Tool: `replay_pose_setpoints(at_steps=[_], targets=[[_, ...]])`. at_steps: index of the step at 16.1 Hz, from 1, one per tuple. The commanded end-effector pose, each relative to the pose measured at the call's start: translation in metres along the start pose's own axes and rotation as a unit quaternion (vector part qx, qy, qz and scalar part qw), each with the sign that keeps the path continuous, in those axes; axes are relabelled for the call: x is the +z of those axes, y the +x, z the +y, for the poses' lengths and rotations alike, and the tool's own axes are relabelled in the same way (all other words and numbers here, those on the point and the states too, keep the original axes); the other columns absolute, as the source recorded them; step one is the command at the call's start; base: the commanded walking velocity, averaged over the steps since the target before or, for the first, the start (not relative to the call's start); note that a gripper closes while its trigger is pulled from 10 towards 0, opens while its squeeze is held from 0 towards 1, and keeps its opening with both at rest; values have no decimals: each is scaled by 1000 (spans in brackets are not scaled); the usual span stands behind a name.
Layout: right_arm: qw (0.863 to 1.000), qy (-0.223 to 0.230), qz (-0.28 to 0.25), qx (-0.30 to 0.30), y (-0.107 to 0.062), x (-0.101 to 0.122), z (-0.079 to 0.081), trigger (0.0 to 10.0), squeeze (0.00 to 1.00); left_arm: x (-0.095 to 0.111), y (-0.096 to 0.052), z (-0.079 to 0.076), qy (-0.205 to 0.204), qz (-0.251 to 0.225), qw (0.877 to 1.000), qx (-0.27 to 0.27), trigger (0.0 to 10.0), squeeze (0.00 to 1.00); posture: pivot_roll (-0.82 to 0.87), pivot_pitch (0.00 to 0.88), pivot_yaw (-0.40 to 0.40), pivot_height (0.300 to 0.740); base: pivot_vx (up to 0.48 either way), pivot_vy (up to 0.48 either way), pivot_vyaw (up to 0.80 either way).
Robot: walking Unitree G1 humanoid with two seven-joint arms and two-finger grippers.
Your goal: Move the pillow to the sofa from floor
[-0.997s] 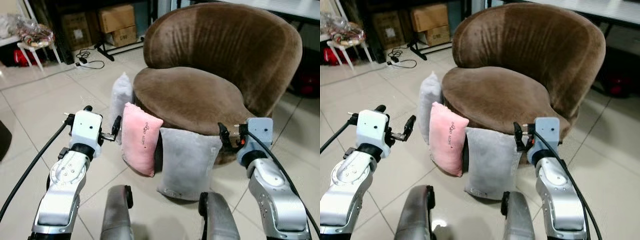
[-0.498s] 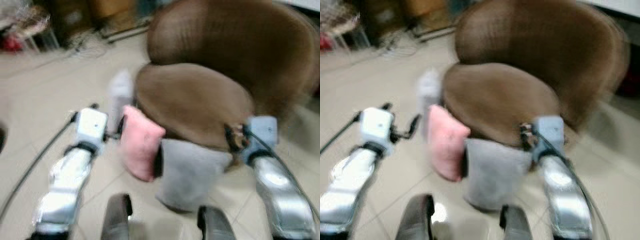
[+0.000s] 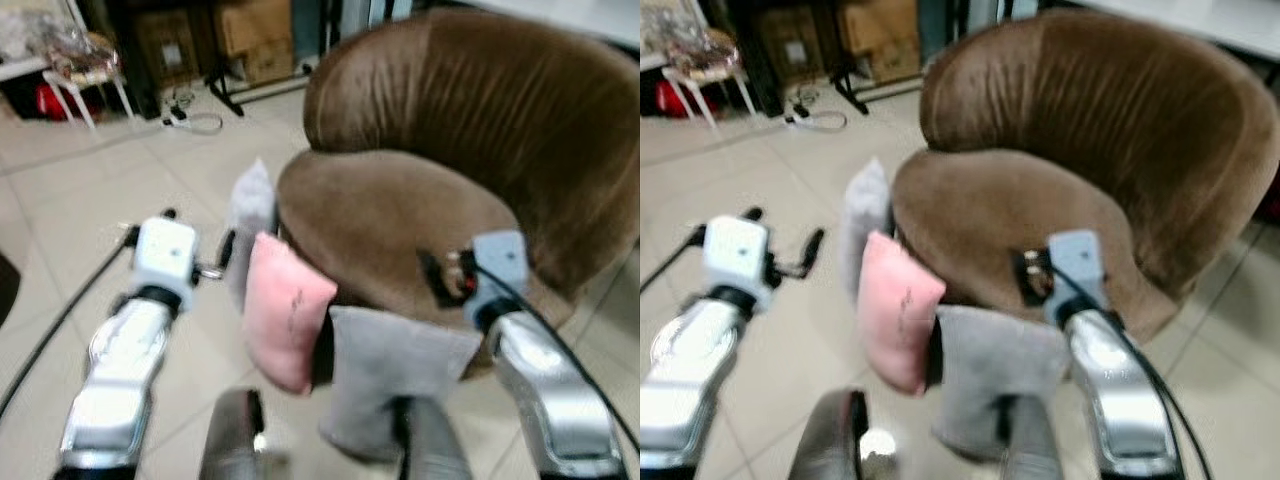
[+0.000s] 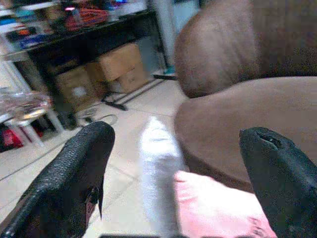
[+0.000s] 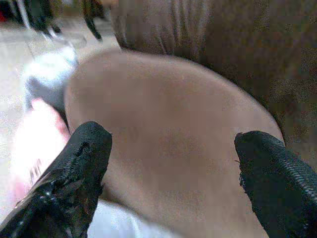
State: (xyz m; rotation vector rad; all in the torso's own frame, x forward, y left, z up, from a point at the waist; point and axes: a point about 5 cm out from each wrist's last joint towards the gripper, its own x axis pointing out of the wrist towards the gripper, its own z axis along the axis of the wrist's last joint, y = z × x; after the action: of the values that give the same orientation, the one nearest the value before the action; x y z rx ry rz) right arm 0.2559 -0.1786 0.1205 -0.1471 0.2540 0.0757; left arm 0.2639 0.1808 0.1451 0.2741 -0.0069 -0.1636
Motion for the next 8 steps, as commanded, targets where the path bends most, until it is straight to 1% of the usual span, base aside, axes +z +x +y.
replay_pose_setpoints(at_steps=[1, 2, 8], targets=[[1000, 2, -2, -4, 0, 2, -5, 10000, 0, 2, 0, 2, 6, -1, 1000, 3, 10000, 0, -57, 0, 0, 527, 0, 0, 0], [1000, -1, -3, 0, 1, 3, -6, 10000, 0, 1, 0, 2, 6, 2, 1000, 3, 10000, 0, -57, 0, -1, 512, 0, 0, 0], [1000, -7, 0, 6, 2, 3, -8, 10000, 0, -1, 0, 3, 13, 9, 1000, -16, 10000, 0, -57, 0, 9, 467, 0, 0, 0]])
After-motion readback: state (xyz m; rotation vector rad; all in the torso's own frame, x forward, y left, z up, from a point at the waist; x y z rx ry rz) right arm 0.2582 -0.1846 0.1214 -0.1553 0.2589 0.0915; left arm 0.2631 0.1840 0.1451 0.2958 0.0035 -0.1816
